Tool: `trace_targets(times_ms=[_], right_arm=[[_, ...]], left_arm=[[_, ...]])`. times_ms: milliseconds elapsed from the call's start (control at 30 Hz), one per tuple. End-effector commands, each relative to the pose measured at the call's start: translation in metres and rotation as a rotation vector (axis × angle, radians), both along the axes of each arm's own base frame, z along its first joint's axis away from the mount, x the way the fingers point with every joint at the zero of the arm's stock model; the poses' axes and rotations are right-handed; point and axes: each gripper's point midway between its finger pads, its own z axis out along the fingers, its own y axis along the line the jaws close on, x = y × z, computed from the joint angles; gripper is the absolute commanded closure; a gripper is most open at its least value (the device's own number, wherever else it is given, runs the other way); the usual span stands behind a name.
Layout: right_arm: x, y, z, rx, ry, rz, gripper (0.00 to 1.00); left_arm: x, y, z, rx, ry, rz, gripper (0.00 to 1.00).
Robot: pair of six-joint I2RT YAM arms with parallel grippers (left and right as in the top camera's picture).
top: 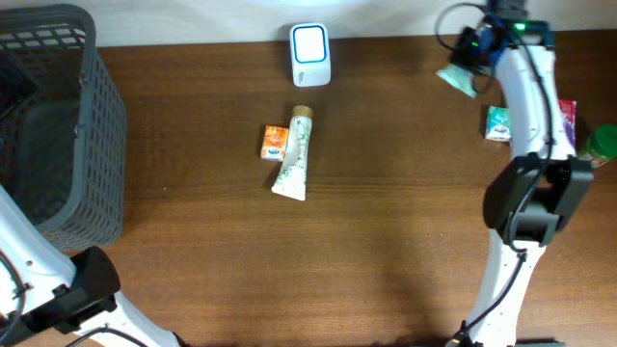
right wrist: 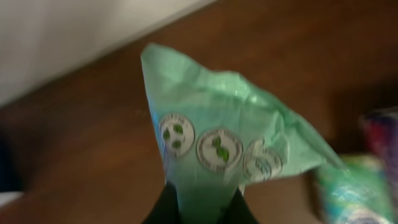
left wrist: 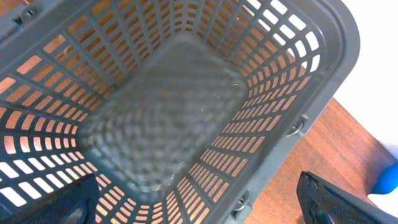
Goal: Scan the item barcode
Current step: 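Carry the tissue pack right and place it near the snack pack, then grasp the white-and-gold tube with the right gripper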
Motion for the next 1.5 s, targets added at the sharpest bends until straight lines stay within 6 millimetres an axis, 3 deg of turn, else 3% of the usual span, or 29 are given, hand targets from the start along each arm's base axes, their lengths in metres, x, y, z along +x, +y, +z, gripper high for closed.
trace_targets(times_ms=[0, 67, 133, 300, 333, 433, 467, 500, 567, 667, 700, 767, 800, 833, 900, 933, 1000, 1067, 1100, 1167, 1233, 1267, 1300, 1367, 1467], right_arm=[[-0.017, -0.044, -0.013, 0.01, 0.057, -0.091, 0.92], [-0.018, -0.075, -0.027, 0.012, 0.061, -0.145, 0.88], [-0.015, -0.087, -0.04, 0.015, 0.059, -0.168, 0.89], [-0.007, -0.081, -0.073, 0.043, 0.087, -0.148, 0.89], [-0.005, -0.068, -0.08, 0.056, 0.103, -0.056, 0.9], [-0.021, -0.059, -0.091, -0.007, 0.192, 0.113, 0.88], [-0.027, -0.06, -0.093, 0.001, 0.218, 0.109, 0.71], [-0.031, -0.059, -0.093, 0.006, 0.231, 0.109, 0.62], [-0.036, -0.053, -0.086, 0.01, 0.244, 0.117, 0.57], [-0.034, -0.043, -0.039, -0.001, 0.166, 0.131, 0.47], [-0.031, -0.009, -0.003, 0.101, 0.076, 0.212, 0.46], [-0.031, 0.06, 0.041, 0.366, -0.054, 0.401, 0.43], [-0.035, 0.1, 0.057, 0.505, -0.088, 0.506, 0.29], [-0.038, 0.119, 0.054, 0.525, -0.069, 0.54, 0.02], [-0.05, 0.172, 0.04, 0.539, 0.011, 0.622, 0.01], [-0.062, 0.22, 0.027, 0.525, 0.067, 0.703, 0.01], [-0.076, 0.262, 0.002, 0.357, 0.141, 0.754, 0.01], [-0.094, 0.292, -0.026, 0.212, 0.232, 0.649, 0.01], [-0.099, 0.3, -0.032, 0.174, 0.243, 0.639, 0.01], [-0.125, 0.345, -0.035, 0.186, 0.262, 0.738, 0.01], [-0.131, 0.36, -0.036, 0.18, 0.253, 0.77, 0.06], [-0.132, 0.36, -0.041, 0.155, 0.255, 0.767, 0.2], [-0.132, 0.356, -0.052, 0.11, 0.265, 0.735, 0.28], [-0.13, 0.341, -0.079, 0.088, 0.304, 0.557, 0.3], [-0.127, 0.345, -0.113, 0.151, 0.288, 0.461, 0.29]], left_arm=[[-0.002, 0.001, 0.003, 0.005, -0.008, 0.009, 0.01], [-0.002, 0.001, 0.003, 0.005, -0.008, 0.009, 0.01], [-0.002, 0.001, 0.003, 0.005, -0.008, 0.009, 0.01], [-0.002, 0.001, 0.003, 0.005, -0.008, 0.009, 0.01], [-0.002, 0.001, 0.003, 0.005, -0.008, 0.009, 0.01], [-0.002, 0.001, 0.003, 0.005, -0.008, 0.009, 0.01], [-0.002, 0.001, 0.003, 0.005, -0.008, 0.009, 0.01], [-0.002, 0.001, 0.003, 0.005, -0.008, 0.009, 0.01], [-0.002, 0.001, 0.003, 0.005, -0.008, 0.009, 0.01], [-0.002, 0.001, 0.003, 0.005, -0.008, 0.009, 0.01], [-0.002, 0.001, 0.003, 0.005, -0.008, 0.009, 0.01], [-0.002, 0.001, 0.003, 0.005, -0.008, 0.009, 0.01], [-0.002, 0.001, 0.003, 0.005, -0.008, 0.009, 0.01], [-0.002, 0.001, 0.003, 0.005, -0.008, 0.009, 0.01], [-0.002, 0.001, 0.003, 0.005, -0.008, 0.009, 0.01], [-0.002, 0.001, 0.003, 0.005, -0.008, 0.009, 0.01], [-0.002, 0.001, 0.003, 0.005, -0.008, 0.009, 0.01], [-0.002, 0.001, 0.003, 0.005, -0.008, 0.009, 0.01], [-0.002, 0.001, 0.003, 0.005, -0.008, 0.009, 0.01], [-0.002, 0.001, 0.003, 0.005, -0.008, 0.009, 0.01], [-0.002, 0.001, 0.003, 0.005, -0.008, 0.009, 0.01], [-0.002, 0.001, 0.003, 0.005, -0.008, 0.009, 0.01], [-0.002, 0.001, 0.003, 0.005, -0.008, 0.009, 0.01], [-0.002, 0.001, 0.003, 0.005, -0.008, 0.009, 0.01], [-0.002, 0.001, 0.003, 0.005, -0.008, 0.009, 0.01]])
